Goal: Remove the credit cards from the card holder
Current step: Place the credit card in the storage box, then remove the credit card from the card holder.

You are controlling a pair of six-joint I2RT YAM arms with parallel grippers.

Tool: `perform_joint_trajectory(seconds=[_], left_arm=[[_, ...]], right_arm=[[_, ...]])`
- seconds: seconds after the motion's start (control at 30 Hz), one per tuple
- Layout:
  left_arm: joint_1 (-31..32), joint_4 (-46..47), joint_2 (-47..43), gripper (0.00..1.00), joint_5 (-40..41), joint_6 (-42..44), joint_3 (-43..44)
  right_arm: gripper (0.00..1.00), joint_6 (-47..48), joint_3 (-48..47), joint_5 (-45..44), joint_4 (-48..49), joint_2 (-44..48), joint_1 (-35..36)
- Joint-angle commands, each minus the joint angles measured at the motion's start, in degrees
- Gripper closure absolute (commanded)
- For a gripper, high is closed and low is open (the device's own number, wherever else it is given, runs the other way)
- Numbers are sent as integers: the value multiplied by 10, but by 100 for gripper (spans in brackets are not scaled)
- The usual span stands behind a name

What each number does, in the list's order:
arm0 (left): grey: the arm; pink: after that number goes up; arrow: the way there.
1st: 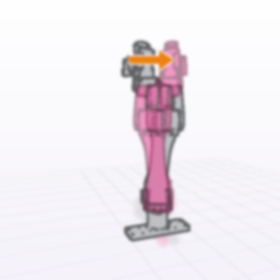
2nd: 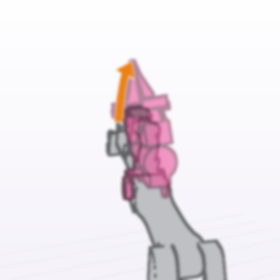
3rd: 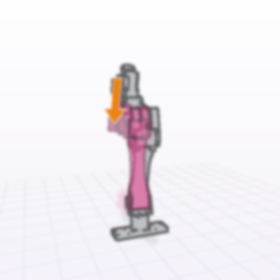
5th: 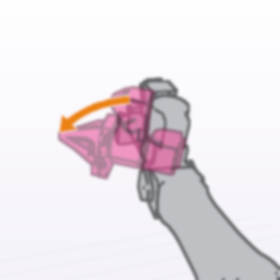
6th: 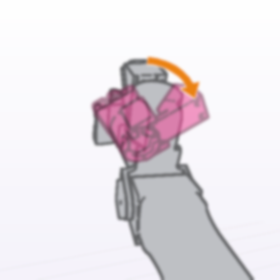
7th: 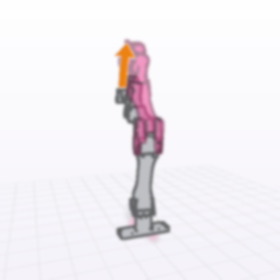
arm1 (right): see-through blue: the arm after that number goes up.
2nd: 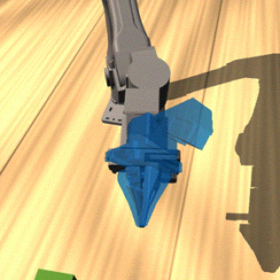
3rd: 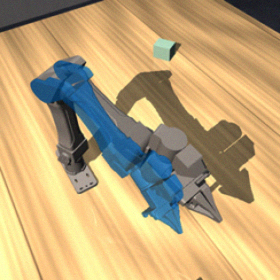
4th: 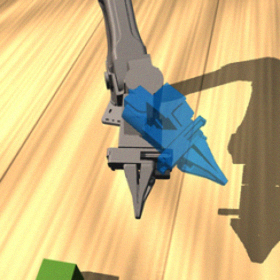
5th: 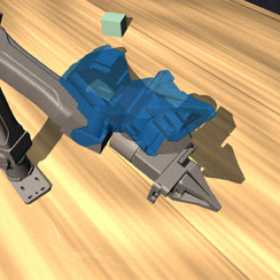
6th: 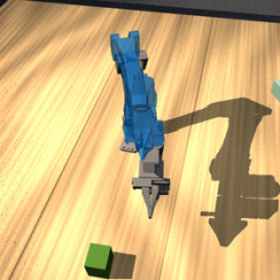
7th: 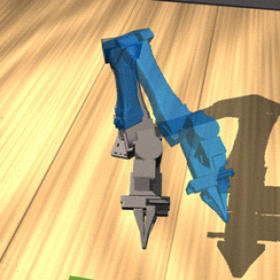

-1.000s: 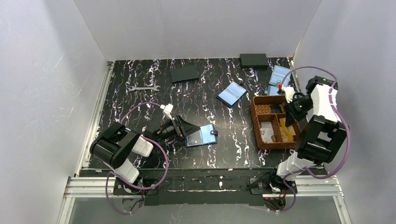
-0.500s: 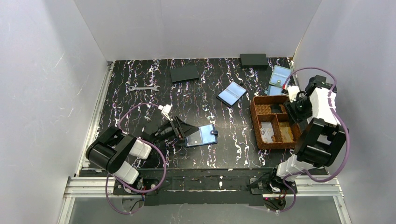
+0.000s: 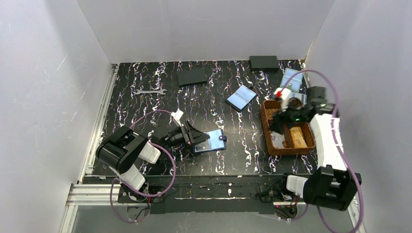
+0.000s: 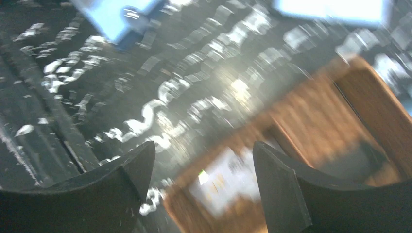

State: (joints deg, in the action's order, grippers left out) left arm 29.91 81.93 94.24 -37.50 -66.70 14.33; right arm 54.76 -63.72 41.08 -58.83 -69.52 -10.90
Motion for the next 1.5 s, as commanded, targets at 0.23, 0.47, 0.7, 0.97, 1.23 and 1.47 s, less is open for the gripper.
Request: perform_joint_trajectory(seconds=[0.23, 0.47, 0.7, 0.97, 1.23, 1.47], left_arm=[[55, -172, -99, 23, 72, -9, -42], [77, -665, -388, 24, 251, 144, 40], [80, -783, -450, 16, 287, 155, 85], [81, -740, -373, 17, 270, 122, 116], [80, -690, -283, 30, 236, 128, 130], [80, -691, -217, 37, 243, 124, 146]], right_arm=[[32, -307, 126, 44, 352, -62, 352], [69, -434, 51, 7, 414, -209, 433], [76, -501, 43, 1, 492, -255, 441], [86, -671, 108, 18, 634, -303, 441], [90, -652, 96, -3, 614, -333, 441], [92, -635, 82, -23, 589, -357, 441]])
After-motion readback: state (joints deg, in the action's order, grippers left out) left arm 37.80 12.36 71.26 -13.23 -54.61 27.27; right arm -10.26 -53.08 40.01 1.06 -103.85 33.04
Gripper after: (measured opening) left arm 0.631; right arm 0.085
